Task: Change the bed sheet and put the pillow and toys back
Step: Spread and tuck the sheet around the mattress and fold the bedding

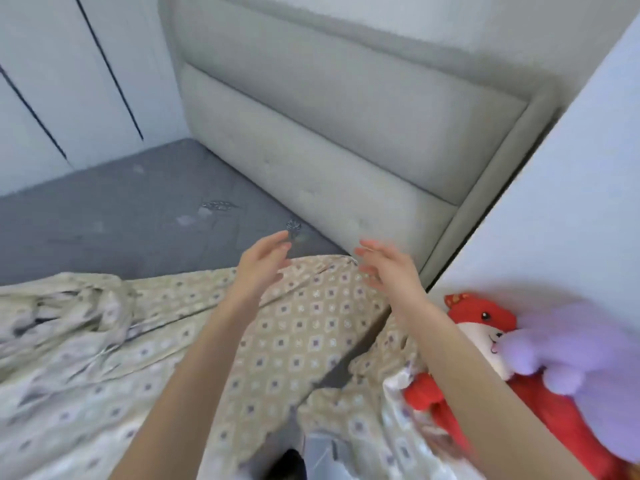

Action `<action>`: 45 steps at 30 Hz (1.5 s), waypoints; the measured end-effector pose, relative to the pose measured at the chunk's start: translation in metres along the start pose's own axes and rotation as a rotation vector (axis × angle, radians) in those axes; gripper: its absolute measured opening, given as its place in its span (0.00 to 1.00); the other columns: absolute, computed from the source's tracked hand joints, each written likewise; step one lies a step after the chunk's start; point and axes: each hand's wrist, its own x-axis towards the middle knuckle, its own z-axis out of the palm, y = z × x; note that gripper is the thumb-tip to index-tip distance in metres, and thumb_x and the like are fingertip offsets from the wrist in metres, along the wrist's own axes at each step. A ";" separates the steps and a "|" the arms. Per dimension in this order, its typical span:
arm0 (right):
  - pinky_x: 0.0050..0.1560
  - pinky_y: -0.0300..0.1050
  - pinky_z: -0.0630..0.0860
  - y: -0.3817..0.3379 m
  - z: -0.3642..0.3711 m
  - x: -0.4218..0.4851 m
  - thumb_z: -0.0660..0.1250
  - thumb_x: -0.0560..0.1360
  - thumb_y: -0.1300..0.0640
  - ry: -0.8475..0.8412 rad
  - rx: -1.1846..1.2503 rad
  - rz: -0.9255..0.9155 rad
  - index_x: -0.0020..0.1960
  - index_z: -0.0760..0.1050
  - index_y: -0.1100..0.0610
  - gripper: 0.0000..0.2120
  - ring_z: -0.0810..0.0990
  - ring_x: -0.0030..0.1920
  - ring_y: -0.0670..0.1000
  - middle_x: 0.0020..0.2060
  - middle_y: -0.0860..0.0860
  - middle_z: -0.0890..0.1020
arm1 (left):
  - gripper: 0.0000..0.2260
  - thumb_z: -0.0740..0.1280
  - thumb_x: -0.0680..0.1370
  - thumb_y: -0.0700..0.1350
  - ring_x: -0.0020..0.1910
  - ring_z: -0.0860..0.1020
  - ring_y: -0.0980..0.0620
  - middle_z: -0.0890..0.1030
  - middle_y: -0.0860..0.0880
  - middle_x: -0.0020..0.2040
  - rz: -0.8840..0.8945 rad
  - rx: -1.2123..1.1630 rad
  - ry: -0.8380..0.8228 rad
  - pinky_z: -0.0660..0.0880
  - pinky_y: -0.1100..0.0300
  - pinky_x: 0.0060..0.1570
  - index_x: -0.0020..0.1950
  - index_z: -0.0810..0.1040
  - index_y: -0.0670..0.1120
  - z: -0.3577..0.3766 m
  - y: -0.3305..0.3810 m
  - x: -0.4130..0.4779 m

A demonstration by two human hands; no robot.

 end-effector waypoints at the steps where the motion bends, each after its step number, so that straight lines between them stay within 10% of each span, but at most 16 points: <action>1: 0.59 0.45 0.74 -0.002 -0.001 -0.017 0.62 0.78 0.60 -0.036 -0.006 -0.020 0.59 0.76 0.52 0.12 0.78 0.53 0.49 0.57 0.48 0.81 | 0.12 0.61 0.81 0.44 0.55 0.78 0.55 0.77 0.53 0.61 0.010 -0.017 0.039 0.73 0.53 0.62 0.63 0.74 0.55 -0.005 0.001 -0.022; 28: 0.57 0.46 0.74 0.050 0.264 -0.534 0.65 0.78 0.58 -1.181 -0.170 -0.110 0.50 0.78 0.49 0.06 0.81 0.46 0.48 0.50 0.46 0.84 | 0.12 0.63 0.80 0.45 0.57 0.79 0.52 0.81 0.53 0.58 0.225 -0.446 1.092 0.74 0.58 0.57 0.64 0.76 0.52 -0.285 -0.069 -0.618; 45: 0.56 0.46 0.76 0.177 0.461 -0.834 0.63 0.79 0.59 -1.459 -0.174 0.058 0.60 0.77 0.52 0.11 0.81 0.48 0.49 0.53 0.48 0.84 | 0.09 0.62 0.81 0.45 0.56 0.80 0.52 0.82 0.53 0.57 0.203 -0.559 1.400 0.75 0.58 0.54 0.58 0.78 0.54 -0.482 -0.198 -0.896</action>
